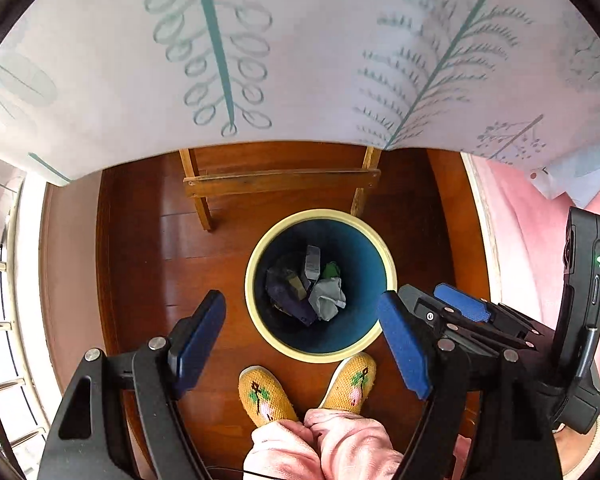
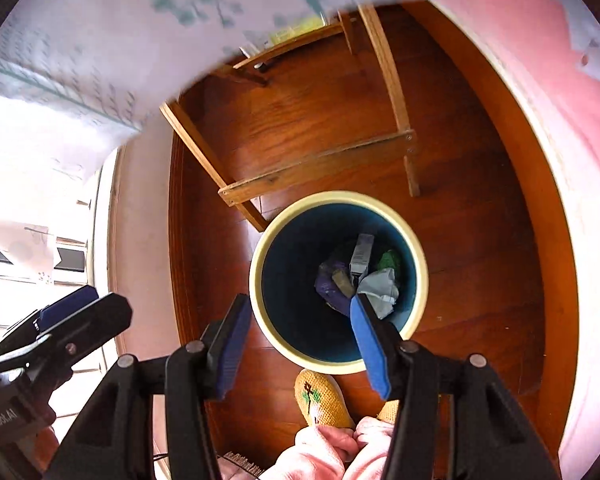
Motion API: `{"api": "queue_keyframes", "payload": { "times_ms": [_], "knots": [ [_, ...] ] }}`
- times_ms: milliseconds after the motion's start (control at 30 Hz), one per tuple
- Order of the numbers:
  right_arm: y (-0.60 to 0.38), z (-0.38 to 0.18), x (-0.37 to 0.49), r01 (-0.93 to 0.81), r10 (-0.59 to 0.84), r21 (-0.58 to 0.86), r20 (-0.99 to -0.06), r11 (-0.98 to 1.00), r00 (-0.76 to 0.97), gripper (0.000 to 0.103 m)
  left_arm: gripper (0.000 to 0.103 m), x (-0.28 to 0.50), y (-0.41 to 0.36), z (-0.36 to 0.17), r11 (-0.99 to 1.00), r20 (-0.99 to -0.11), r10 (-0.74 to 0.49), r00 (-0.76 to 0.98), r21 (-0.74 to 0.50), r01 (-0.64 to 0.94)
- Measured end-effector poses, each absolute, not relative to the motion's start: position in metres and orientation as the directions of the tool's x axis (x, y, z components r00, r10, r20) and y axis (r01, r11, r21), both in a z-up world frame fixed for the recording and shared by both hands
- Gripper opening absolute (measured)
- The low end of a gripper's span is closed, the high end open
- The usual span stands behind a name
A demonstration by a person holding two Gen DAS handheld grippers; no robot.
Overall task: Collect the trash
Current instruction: 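Open both tools over the bin to drop the block and tissue, then raise both tools back toward the table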
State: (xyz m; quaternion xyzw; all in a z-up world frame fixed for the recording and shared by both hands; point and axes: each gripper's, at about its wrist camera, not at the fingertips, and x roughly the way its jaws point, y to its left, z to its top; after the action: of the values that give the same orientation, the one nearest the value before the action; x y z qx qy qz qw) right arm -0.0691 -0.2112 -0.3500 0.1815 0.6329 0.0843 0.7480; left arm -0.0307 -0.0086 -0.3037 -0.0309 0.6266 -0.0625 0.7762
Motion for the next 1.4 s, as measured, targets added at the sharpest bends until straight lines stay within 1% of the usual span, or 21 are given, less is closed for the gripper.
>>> {"api": "queue_keyframes", "payload": {
  "times_ms": [67,233,533,767,967,1167,1333,1400],
  "knots": [
    [-0.21,-0.334,-0.068,0.114,0.332,0.357,-0.923,0.927,0.192,0.052,0.077,-0.034,-0.009,-0.283,0.991,-0.964,-0.129,0.234,-0.117,0.065],
    [-0.215,-0.284,-0.07,0.121,0.332,0.361,-0.921,0.925,0.205,0.052,0.077,-0.039,-0.006,-0.227,0.992,-0.949,-0.114,0.294,-0.095,0.08],
    [-0.222,-0.174,-0.073,0.028,0.36,0.379,-0.897,0.925,0.257,0.052,0.077,-0.044,0.0,-0.135,0.992,-0.931,-0.124,0.343,-0.109,0.063],
    [-0.234,-0.092,-0.062,-0.046,0.388,0.397,-0.855,0.917,0.344,0.052,0.077,-0.037,-0.006,-0.067,0.995,-0.893,-0.095,0.44,-0.08,0.052],
    [-0.244,-0.04,-0.041,-0.107,0.421,0.417,-0.808,0.903,0.413,0.052,0.077,-0.022,-0.011,-0.016,0.999,-0.847,-0.053,0.53,-0.046,0.027],
    [-0.242,0.004,-0.02,-0.192,0.455,0.416,-0.752,0.889,0.478,0.052,0.077,-0.007,-0.015,0.019,1.0,-0.805,0.011,0.593,0.005,-0.012],
    [-0.236,0.021,0.0,-0.256,0.452,0.373,-0.744,0.892,0.492,0.052,0.077,0.006,-0.015,0.034,0.996,-0.793,0.088,0.603,0.07,-0.054],
    [-0.233,0.026,0.01,-0.266,0.445,0.357,-0.742,0.895,0.501,0.052,0.077,0.012,-0.011,0.039,0.995,-0.792,0.1,0.602,0.08,-0.06]
  ]
}}
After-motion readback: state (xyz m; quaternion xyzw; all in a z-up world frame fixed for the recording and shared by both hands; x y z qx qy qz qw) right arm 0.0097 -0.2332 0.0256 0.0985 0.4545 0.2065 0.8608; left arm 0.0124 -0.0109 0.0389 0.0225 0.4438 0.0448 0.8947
